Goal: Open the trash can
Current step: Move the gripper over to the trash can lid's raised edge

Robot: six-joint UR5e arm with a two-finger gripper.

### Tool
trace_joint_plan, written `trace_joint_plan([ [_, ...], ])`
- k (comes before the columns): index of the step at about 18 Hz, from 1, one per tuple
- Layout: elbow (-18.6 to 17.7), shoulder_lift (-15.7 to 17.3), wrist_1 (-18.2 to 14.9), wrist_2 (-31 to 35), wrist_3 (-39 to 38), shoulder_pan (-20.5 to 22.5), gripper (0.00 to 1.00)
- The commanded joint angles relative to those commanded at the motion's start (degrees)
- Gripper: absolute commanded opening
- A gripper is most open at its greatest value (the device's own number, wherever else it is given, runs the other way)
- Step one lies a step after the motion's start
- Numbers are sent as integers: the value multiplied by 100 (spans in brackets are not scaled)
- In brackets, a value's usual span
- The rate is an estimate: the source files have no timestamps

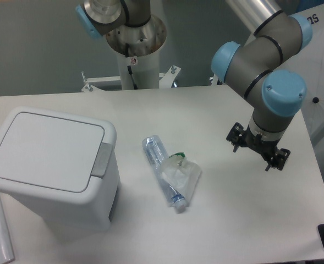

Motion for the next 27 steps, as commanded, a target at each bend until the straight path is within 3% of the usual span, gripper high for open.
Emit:
trace_joint_plan([
  [6,-52,157,-53,-228,-35,-53,100],
  [13,-431,712,-44,-1299,-921,-201,100],
  [18,-422,791,61,-2248,-2660,-500,100],
  [23,-343,844,711,-3479,-4496,-677,100],
  [27,-334,922,940,-3744,-5000,-914,100],
])
